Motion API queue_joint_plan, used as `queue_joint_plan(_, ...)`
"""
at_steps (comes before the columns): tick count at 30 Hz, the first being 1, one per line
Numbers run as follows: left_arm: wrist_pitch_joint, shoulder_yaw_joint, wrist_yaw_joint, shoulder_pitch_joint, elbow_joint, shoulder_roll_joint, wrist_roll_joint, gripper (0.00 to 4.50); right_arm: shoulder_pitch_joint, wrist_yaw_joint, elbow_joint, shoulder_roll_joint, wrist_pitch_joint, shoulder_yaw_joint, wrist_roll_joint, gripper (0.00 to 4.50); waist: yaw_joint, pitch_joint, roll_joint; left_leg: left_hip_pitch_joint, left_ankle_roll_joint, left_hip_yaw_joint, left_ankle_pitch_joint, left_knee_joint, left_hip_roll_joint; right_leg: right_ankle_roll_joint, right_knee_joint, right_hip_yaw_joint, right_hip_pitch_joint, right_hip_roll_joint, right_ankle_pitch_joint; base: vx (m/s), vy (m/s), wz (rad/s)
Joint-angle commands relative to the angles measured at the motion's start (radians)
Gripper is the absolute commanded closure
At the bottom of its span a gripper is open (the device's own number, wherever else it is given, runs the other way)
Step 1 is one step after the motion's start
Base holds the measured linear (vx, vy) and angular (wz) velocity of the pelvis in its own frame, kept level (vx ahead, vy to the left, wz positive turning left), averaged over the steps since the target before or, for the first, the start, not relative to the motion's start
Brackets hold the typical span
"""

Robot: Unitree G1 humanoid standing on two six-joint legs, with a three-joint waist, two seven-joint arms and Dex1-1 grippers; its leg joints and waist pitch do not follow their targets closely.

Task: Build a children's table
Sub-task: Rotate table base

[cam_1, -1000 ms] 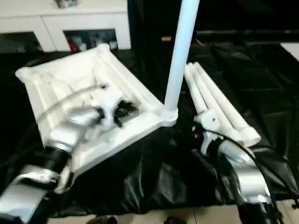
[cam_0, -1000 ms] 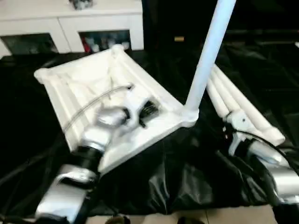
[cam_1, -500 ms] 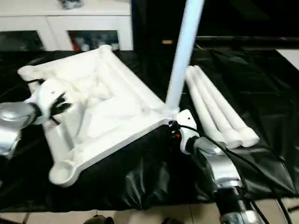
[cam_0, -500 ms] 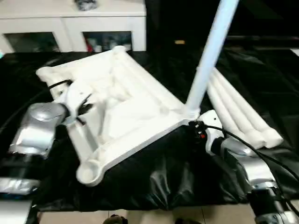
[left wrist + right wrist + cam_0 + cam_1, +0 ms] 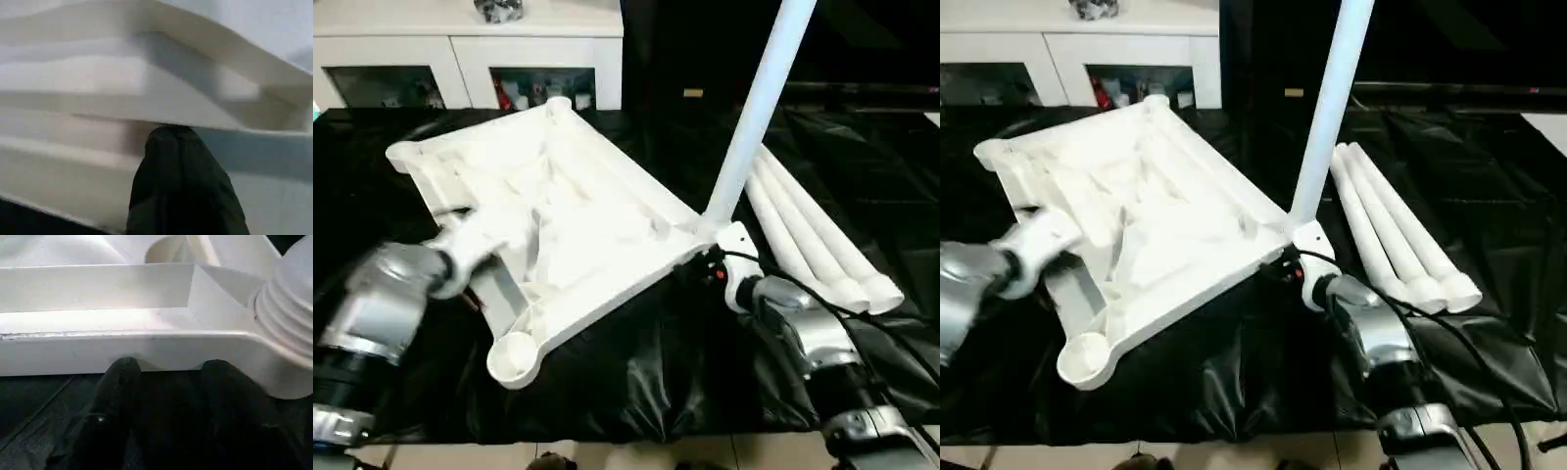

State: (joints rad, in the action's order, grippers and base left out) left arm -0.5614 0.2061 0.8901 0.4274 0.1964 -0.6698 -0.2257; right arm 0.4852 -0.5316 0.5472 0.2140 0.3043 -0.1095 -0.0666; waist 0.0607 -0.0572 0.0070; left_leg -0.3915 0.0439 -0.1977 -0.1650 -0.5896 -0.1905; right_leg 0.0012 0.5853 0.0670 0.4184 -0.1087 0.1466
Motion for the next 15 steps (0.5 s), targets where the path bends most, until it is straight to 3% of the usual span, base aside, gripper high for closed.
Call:
queue_joint_plan(1, 0.026, 0.067, 0.086, -0.014, -0.038, -0.021, 0.013, 4.5, 0.037, 0.006, 0.041, -0.014, -0.033, -0.005, 0.008, 2.52, 0.004, 0.069, 0.009, 0.028, 0.035, 0.024, -0.337, 0.083, -0.031, -0.187, -0.061, -0.035, -0.04, -0.04, 0.334, 0.0, 0.0, 0.0)
queue_joint_plan(3, 0.038, 0.082, 0.114, -0.016, -0.044, -0.03, 0.016, 4.5, 0.046, 0.01, 0.056, -0.019, -0.039, -0.004, 0.01, 2.7, 0.003, 0.069, 0.012, 0.031, 0.041, 0.023, -0.349, 0.084, -0.033, -0.186, -0.061, -0.035, -0.037, -0.037, 0.334, 0.0, 0.0, 0.0)
queue_joint_plan(8, 0.043, 0.129, 0.281, -0.035, -0.143, -0.057, 0.101, 4.5, 0.084, 0.021, 0.119, -0.036, -0.07, 0.003, 0.013, 2.99, 0.001, 0.066, 0.005, 0.033, 0.048, 0.024, -0.371, 0.084, -0.032, -0.186, -0.061, -0.037, -0.035, -0.038, 0.371, 0.0, 0.0, 0.0)
queue_joint_plan(9, 0.04, 0.136, 0.314, -0.04, -0.177, -0.053, 0.131, 4.5, 0.091, 0.024, 0.133, -0.04, -0.078, 0.003, 0.015, 3.23, 0.001, 0.066, 0.005, 0.033, 0.05, 0.024, -0.374, 0.084, -0.033, -0.191, -0.061, -0.038, -0.035, -0.041, 0.385, 0.0, 0.0, 0.0)
queue_joint_plan(11, 0.016, 0.149, 0.342, -0.04, -0.228, -0.024, 0.176, 4.5, 0.106, 0.026, 0.163, -0.046, -0.096, 0.005, 0.018, 3.28, 0.0, 0.064, 0.006, 0.035, 0.053, 0.022, -0.386, 0.084, -0.032, -0.192, -0.062, -0.039, -0.032, -0.037, 0.384, 0.0, 0.0, 0.0)
queue_joint_plan(15, -0.028, 0.177, 0.354, -0.034, -0.283, 0.028, 0.215, 4.5, 0.121, 0.026, 0.19, -0.053, -0.112, 0.005, 0.019, 3.68, -0.002, 0.067, 0.003, 0.028, 0.048, 0.021, -0.351, 0.082, -0.032, -0.202, -0.055, -0.039, -0.042, -0.036, 0.343, 0.0, 0.0, 0.0)
